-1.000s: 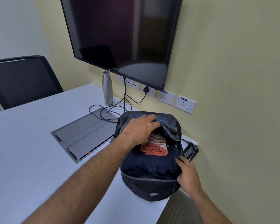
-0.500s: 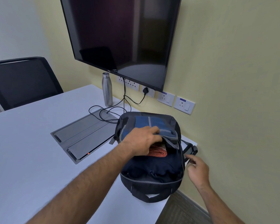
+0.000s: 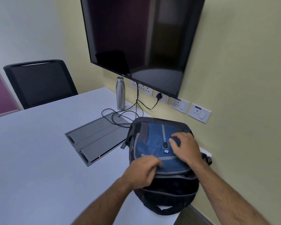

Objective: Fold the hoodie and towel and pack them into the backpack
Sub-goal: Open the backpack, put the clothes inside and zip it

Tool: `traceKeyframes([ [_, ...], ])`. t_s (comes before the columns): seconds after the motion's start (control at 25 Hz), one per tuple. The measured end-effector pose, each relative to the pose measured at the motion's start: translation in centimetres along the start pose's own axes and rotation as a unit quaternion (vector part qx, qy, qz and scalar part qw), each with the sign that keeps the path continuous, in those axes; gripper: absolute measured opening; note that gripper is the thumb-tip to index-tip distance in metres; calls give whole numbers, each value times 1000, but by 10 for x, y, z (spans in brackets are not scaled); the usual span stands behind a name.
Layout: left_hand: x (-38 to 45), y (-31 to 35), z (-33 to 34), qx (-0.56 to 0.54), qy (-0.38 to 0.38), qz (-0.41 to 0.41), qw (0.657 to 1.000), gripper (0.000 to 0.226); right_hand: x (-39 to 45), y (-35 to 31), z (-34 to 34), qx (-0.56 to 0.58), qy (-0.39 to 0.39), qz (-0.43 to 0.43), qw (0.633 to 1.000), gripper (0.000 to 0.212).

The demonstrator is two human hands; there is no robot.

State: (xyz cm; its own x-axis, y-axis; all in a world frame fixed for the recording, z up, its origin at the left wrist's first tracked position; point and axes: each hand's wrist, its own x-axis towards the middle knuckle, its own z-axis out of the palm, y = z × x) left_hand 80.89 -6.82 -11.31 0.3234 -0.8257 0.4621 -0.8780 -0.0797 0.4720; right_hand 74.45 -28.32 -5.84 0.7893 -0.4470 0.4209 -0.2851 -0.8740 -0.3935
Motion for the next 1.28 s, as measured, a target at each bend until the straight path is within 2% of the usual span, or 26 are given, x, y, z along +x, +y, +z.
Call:
traceKeyframes([
  [0.08, -8, -25, -10, -44, 112, -121, 985, 21, 21, -20, 19, -72, -98, -30, 992, 42],
  [0.12, -11, -40, -15, -62, 130, -196, 970, 21, 30, -26, 29, -101, -141, -34, 984, 51],
  [0.16, -15, -56, -19, -69, 112, -270, 954, 20, 41, -31, 41, -126, -177, -31, 976, 60],
  [0.24, -25, -87, -19, -52, 23, -371, 927, 23, 59, -32, 60, -161, -232, -16, 959, 79],
  [0.36, -33, -119, -10, -33, -58, -425, 903, 35, 74, -19, 83, -170, -303, 40, 937, 96],
  [0.48, -24, -135, 5, -37, -76, -435, 896, 43, 65, 0, 97, -149, -346, 89, 922, 105],
  [0.6, -7, -152, 14, -30, -67, -429, 900, 49, 48, 14, 107, -114, -363, 94, 920, 108],
  [0.92, 30, -177, 36, -28, -83, -416, 905, 28, 40, 25, 117, -101, -401, 92, 906, 106],
  [1.28, 27, -182, 34, 86, -153, -380, 908, 30, 40, 22, 121, -121, -421, 95, 894, 107],
])
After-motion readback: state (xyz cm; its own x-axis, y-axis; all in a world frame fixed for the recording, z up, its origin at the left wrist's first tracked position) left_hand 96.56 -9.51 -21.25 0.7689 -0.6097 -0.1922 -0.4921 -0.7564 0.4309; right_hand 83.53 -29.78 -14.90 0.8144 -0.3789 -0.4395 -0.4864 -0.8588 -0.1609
